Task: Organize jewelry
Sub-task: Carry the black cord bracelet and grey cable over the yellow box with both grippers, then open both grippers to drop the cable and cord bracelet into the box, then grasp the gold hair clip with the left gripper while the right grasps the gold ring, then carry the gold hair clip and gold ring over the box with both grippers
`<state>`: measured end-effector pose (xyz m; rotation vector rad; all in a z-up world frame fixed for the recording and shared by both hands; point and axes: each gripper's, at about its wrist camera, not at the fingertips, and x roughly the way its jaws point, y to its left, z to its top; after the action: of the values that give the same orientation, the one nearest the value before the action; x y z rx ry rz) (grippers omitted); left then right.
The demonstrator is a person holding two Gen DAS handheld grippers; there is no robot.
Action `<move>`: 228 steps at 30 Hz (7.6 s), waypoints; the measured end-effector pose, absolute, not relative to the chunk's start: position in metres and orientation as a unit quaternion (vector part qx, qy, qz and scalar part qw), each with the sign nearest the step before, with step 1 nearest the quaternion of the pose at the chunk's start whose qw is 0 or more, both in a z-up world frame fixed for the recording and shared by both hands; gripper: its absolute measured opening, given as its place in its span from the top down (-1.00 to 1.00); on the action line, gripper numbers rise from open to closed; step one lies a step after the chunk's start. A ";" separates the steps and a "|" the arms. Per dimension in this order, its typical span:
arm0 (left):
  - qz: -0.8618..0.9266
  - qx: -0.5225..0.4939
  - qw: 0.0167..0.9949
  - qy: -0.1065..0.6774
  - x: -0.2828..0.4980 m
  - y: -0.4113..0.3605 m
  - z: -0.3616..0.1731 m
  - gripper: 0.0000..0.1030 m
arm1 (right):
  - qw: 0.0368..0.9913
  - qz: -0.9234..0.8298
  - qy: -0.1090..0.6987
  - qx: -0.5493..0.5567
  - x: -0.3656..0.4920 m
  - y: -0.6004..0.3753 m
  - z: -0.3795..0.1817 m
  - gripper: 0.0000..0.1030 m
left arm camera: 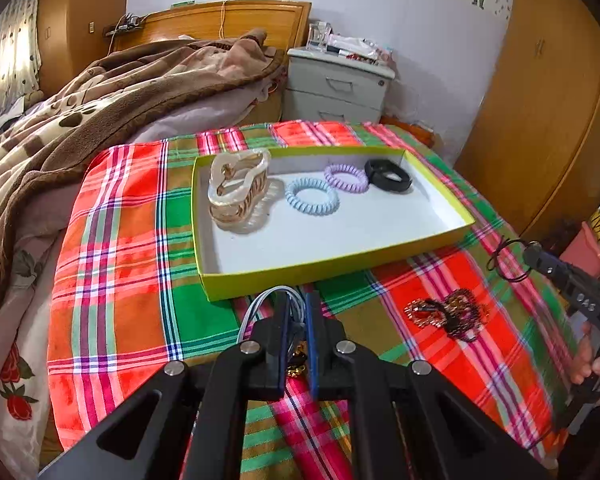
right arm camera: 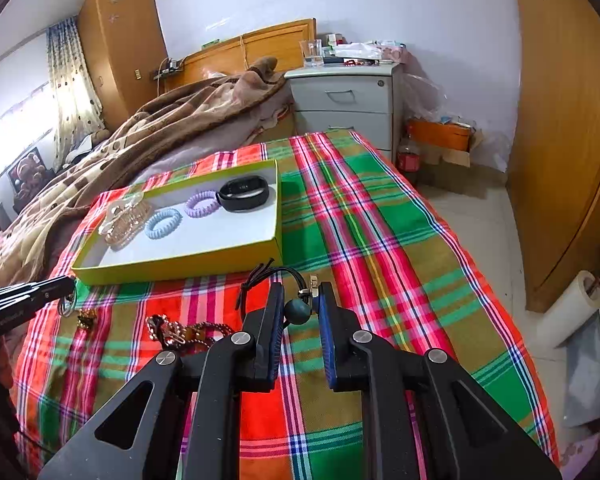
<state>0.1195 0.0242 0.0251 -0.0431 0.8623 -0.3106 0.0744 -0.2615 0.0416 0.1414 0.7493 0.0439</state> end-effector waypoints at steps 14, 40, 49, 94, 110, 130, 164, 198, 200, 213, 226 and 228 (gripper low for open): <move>-0.147 -0.043 0.908 0.390 0.131 0.041 0.057 0.85 | 0.935 0.059 0.343 0.064 0.095 -0.238 0.074 0.66; -0.160 0.006 0.894 0.418 0.193 0.014 0.027 0.85 | 0.901 0.120 0.415 0.047 0.212 -0.174 0.037 0.66; -0.152 0.022 0.885 0.440 0.205 0.003 0.004 0.84 | 0.887 0.117 0.445 0.032 0.232 -0.172 0.015 0.66; -0.153 -0.005 0.885 0.440 0.201 0.009 0.008 0.21 | 0.891 0.109 0.439 0.014 0.234 -0.172 0.017 0.36; -0.152 -0.025 0.897 0.414 0.153 0.017 0.032 0.19 | 0.898 0.155 0.409 0.048 0.158 -0.223 0.043 0.35; -0.143 -0.044 0.891 0.429 0.111 0.025 0.019 0.19 | 0.883 0.136 0.449 0.007 0.084 -0.237 0.009 0.35; -0.114 -0.063 0.884 0.448 0.092 0.047 0.003 0.19 | 0.891 0.112 0.440 -0.013 0.073 -0.233 0.003 0.97; -0.105 0.017 0.877 0.468 0.105 0.011 -0.016 0.04 | 0.883 0.140 0.446 -0.048 0.080 -0.220 -0.003 0.28; -0.105 0.014 0.877 0.468 0.106 0.012 -0.016 0.04 | 0.884 0.135 0.445 -0.051 0.080 -0.220 -0.004 0.29; -0.101 0.006 0.881 0.463 0.103 0.020 -0.015 0.56 | 0.891 0.119 0.437 -0.040 0.077 -0.227 0.000 0.57; -0.101 -0.007 0.885 0.454 0.100 0.027 -0.010 0.61 | 0.898 0.111 0.425 -0.025 0.074 -0.232 0.007 0.57; -0.101 -0.009 0.887 0.450 0.099 0.028 -0.007 0.61 | 0.899 0.111 0.423 -0.024 0.074 -0.232 0.010 0.57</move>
<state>0.0988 0.0277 -0.0068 -0.0178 0.9349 -0.2102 0.0738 -0.2317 0.0096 -0.0488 0.8749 0.2294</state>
